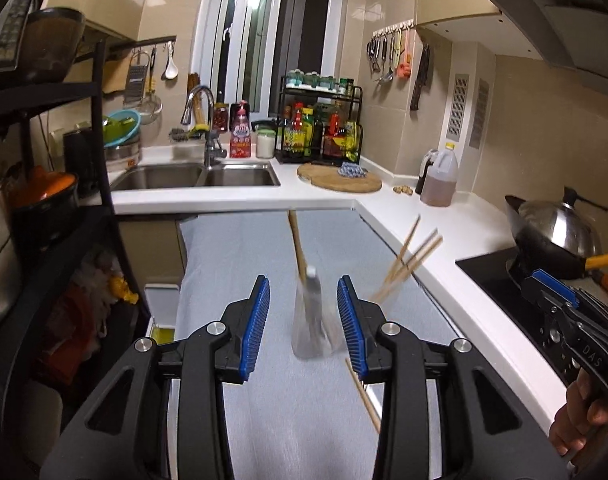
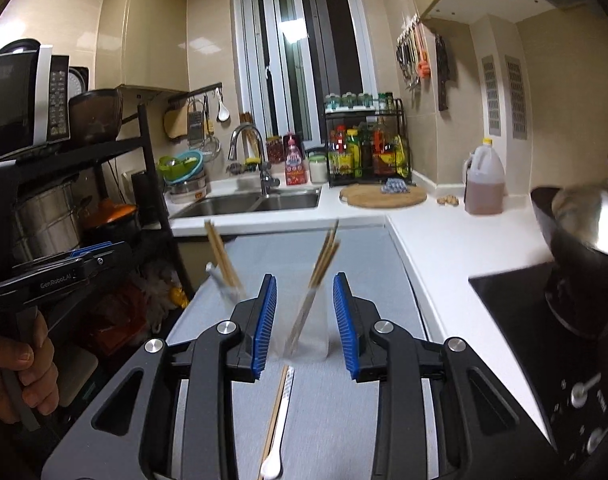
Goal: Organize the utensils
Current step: 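Grasp the white spoon handle with the right tool while the left tool grasps the last chopstick, then lift the spoon and chopstick upright and carry them above the container, then lower the spoon and chopstick into the container and open both tools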
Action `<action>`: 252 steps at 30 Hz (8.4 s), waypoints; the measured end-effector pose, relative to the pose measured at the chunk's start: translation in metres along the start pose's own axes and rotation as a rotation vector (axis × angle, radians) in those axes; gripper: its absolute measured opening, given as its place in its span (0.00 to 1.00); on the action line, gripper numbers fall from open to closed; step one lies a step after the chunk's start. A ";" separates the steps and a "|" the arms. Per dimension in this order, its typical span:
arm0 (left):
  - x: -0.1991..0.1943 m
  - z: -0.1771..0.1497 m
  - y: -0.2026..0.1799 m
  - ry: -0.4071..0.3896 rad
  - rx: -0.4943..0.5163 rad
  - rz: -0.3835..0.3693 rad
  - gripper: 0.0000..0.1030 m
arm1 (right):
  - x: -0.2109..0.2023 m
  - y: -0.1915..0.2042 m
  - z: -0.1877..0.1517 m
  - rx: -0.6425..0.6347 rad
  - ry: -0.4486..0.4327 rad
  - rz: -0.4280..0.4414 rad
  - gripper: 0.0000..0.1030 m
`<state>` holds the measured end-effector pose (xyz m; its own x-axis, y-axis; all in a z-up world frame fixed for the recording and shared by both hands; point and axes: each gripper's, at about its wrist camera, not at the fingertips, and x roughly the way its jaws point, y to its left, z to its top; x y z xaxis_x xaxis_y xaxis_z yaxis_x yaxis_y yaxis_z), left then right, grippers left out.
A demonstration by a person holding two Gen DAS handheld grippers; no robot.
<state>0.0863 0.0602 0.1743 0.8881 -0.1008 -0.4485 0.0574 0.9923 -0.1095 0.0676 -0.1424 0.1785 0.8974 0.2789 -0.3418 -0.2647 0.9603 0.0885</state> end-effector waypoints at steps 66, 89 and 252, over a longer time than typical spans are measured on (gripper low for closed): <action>0.067 -0.205 -0.053 0.370 0.005 -0.044 0.30 | 0.039 -0.034 -0.202 0.245 0.439 -0.068 0.13; 0.044 -0.216 -0.025 0.345 -0.028 0.019 0.06 | 0.033 -0.014 -0.209 0.166 0.427 -0.085 0.14; 0.140 0.074 -0.026 0.232 0.073 -0.142 0.25 | 0.154 0.021 0.082 -0.176 0.272 -0.002 0.39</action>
<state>0.2426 0.0256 0.1799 0.7414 -0.2442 -0.6251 0.2136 0.9689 -0.1251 0.2290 -0.0782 0.2041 0.7770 0.2413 -0.5814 -0.3412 0.9376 -0.0670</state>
